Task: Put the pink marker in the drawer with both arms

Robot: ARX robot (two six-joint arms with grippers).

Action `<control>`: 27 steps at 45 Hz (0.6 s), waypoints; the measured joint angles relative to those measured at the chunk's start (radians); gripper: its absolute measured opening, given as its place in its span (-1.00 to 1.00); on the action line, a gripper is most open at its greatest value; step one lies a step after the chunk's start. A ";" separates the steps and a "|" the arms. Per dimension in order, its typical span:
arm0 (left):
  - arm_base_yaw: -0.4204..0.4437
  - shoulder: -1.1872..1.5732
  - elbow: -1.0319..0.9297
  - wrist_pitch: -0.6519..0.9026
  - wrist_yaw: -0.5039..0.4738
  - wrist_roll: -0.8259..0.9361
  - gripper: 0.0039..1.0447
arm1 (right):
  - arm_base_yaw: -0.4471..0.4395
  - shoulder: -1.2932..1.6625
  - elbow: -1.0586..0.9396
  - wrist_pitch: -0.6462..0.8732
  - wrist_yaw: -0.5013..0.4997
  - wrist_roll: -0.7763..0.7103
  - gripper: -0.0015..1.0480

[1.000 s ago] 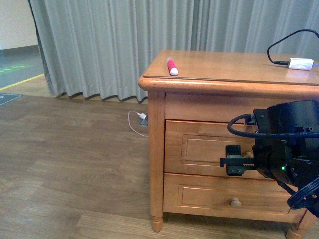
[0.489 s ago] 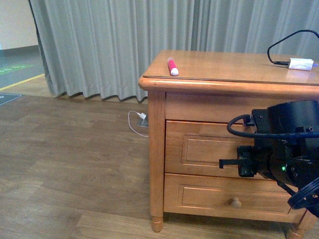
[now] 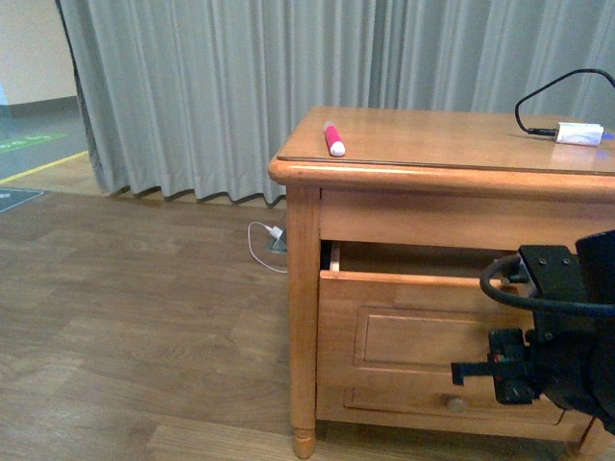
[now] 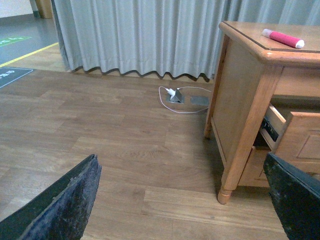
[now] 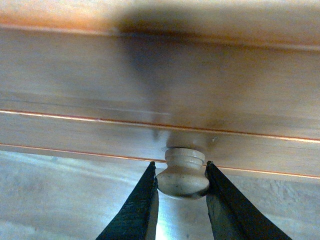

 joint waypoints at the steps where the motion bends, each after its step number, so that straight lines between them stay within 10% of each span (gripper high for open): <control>1: 0.000 0.000 0.000 0.000 0.000 0.000 0.89 | 0.001 -0.024 -0.027 -0.009 -0.004 0.000 -0.57; 16: 0.000 0.000 0.000 0.000 0.000 0.000 0.89 | 0.022 -0.220 -0.259 -0.033 -0.025 -0.008 -0.58; 27: 0.000 0.000 0.000 0.000 0.000 0.000 0.89 | 0.010 -0.367 -0.313 -0.067 -0.013 0.015 0.08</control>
